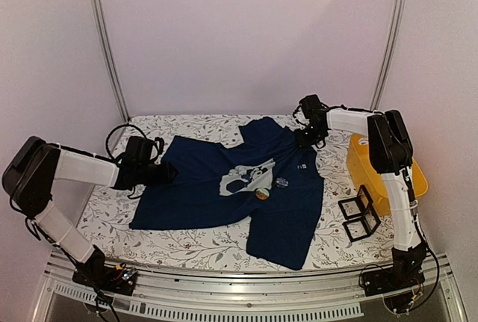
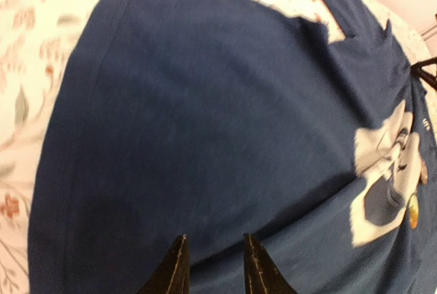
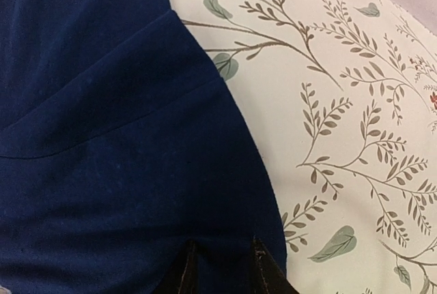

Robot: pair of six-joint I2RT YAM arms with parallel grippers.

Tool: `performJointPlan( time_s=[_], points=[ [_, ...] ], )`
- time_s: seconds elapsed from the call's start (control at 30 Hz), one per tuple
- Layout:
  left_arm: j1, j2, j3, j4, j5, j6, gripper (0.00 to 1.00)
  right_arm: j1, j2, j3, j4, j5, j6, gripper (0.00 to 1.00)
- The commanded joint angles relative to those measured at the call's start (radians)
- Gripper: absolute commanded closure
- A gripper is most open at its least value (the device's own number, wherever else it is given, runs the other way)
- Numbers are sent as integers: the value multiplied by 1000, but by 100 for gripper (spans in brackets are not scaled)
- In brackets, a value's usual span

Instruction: Pin the brooch onto the clothing

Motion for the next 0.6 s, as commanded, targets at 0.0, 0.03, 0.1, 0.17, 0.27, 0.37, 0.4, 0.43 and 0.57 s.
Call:
performJointPlan(
  time_s=[0.0,0.03,0.1,0.17,0.27,0.37,0.4,0.43,0.57],
  points=[
    [32,110,278,-19,-30,114,74,62,-146,-6,-57,38,-36,74],
    [39,168,353,-53,-32,126,76,84,-189,-40,-51,45,-30,74],
    [57,282,469,-103,-33,154,80,136,-287,-154,-29,58,-14,74],
    [71,382,558,-136,-32,173,81,192,-374,-298,-10,45,16,76],
    [93,546,706,-239,-13,192,83,288,-495,-489,-17,-10,118,86],
    [98,636,804,-277,28,183,86,389,-576,-624,-26,-34,191,97],
    [99,650,816,-275,34,173,86,424,-591,-664,-33,-30,230,100],
    [100,660,825,-271,38,161,86,454,-608,-698,-43,-31,252,100],
    [118,718,868,-279,61,109,87,547,-638,-843,-50,-75,383,100]
  ],
)
